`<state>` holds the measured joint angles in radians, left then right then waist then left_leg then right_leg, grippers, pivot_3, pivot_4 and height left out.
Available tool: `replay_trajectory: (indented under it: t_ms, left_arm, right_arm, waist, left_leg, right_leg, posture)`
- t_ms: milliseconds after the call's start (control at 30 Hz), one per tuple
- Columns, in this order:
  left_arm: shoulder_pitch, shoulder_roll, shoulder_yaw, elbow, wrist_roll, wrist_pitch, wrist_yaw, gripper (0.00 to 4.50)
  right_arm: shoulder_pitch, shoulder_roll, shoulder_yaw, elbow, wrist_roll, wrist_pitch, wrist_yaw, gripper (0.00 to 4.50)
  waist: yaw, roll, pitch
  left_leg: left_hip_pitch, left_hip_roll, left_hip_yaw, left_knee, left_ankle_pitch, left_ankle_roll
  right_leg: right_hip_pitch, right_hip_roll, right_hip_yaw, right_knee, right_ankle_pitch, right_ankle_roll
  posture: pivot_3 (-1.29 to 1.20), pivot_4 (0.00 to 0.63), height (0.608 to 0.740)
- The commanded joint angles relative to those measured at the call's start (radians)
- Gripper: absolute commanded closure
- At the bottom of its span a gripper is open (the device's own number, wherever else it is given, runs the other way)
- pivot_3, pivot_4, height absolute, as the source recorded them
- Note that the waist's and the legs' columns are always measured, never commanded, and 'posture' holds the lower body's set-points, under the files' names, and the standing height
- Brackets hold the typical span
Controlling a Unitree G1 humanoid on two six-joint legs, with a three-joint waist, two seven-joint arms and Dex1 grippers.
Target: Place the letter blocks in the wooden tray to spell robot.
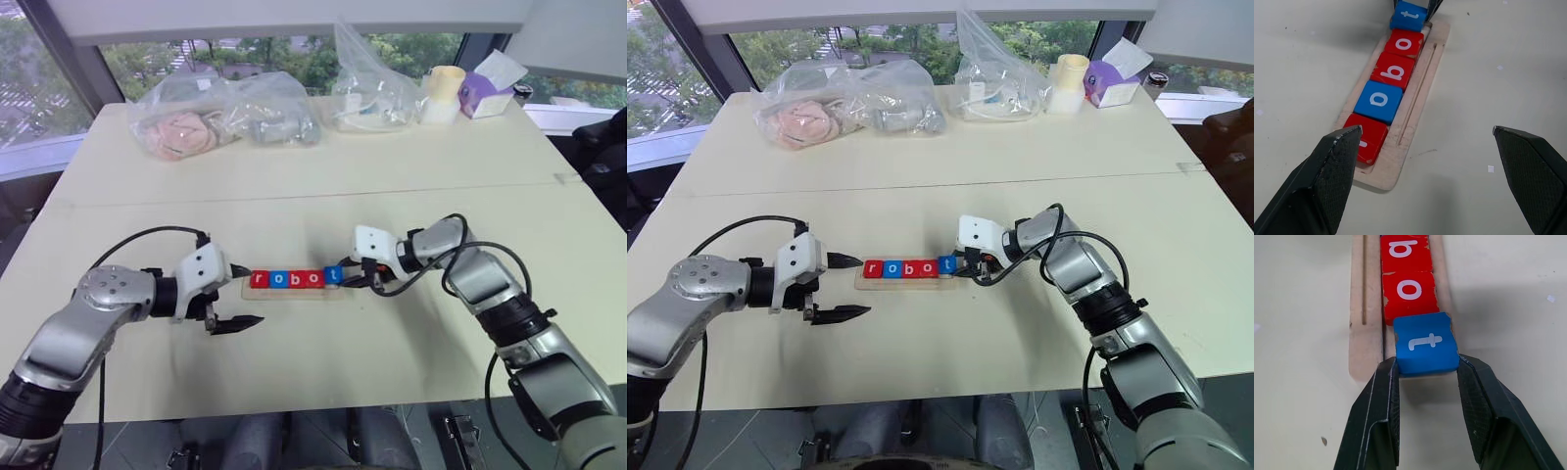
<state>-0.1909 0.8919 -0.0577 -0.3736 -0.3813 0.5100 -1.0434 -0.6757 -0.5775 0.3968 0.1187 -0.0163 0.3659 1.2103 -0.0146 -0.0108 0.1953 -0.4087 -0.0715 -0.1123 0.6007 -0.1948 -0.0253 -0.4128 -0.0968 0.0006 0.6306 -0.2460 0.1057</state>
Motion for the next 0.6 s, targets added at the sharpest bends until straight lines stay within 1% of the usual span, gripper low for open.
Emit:
replay_trajectory:
  t_ms: [33,267,433,600]
  left_arm:
    - [-0.009,0.005,0.013,-0.001,0.006,-0.022,-0.008,0.00]
    - [-0.024,-0.007,-0.002,0.009,0.011,-0.028,-0.004,0.00]
    - [-0.032,-0.014,-0.008,0.019,0.017,-0.033,-0.005,0.00]
    - [-0.034,-0.024,-0.012,0.018,0.023,-0.031,-0.004,0.00]
  right_arm:
    - [0.016,-0.002,-0.006,-0.081,0.023,0.033,0.010,3.39]
    - [0.032,-0.001,-0.010,-0.111,0.022,0.057,0.002,3.39]
    - [0.028,0.014,-0.007,-0.082,0.010,0.051,-0.029,3.39]
    - [0.017,0.024,-0.020,-0.081,0.011,0.049,-0.057,0.84]
  waist:
    - [0.000,0.000,0.000]
    - [0.000,0.000,0.000]
    - [0.000,0.000,0.000]
    - [0.000,0.000,0.000]
  left_leg:
    - [0.000,0.000,0.000,0.000,0.000,0.000]
    - [0.000,0.000,0.000,0.000,0.000,0.000]
    - [0.000,0.000,0.000,0.000,0.000,0.000]
    - [0.000,0.000,0.000,0.000,0.000,0.000]
  right_leg:
    - [0.000,0.000,0.000,0.000,0.000,0.000]
    - [0.000,0.000,0.000,0.000,0.000,0.000]
    - [0.000,0.000,0.000,0.000,0.000,0.000]
    - [0.000,0.000,0.000,0.000,0.000,0.000]
  posture:
    - [0.00,0.150,0.740]
    - [0.00,0.150,0.740]
    - [0.00,0.150,0.740]
    - [0.00,0.150,0.740]
